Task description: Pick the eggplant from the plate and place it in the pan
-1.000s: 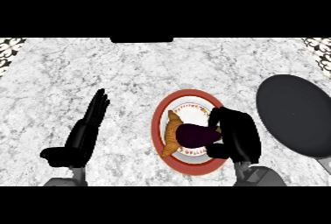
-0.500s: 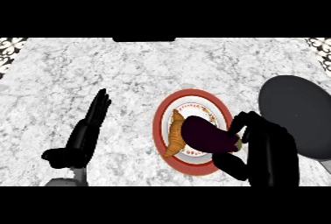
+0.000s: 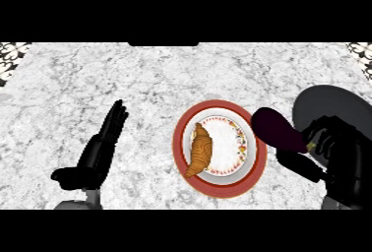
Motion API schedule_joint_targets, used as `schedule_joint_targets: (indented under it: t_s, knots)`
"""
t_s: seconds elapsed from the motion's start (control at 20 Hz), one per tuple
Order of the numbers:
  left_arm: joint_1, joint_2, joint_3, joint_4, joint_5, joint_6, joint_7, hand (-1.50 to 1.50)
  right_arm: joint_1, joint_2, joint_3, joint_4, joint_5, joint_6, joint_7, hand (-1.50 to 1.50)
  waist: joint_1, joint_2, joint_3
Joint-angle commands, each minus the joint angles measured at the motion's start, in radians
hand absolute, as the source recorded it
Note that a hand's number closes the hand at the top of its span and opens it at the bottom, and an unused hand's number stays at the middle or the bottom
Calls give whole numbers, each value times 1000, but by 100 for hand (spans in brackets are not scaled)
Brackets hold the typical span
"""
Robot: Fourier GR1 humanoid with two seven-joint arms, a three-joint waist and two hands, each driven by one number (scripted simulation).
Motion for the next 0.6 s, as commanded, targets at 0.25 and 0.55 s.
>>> schedule_joint_targets:
  t_s: [0.25,0.55]
  knots:
    - [5,12,17,29,14,-26,-32,0,-83,-180,-326,357,-123,-229,-278,150,9,5,1]
    - [-33,-27,-15,17,-20,11,13,0,-220,-225,-456,604,-271,-408,-448,150,11,4,1]
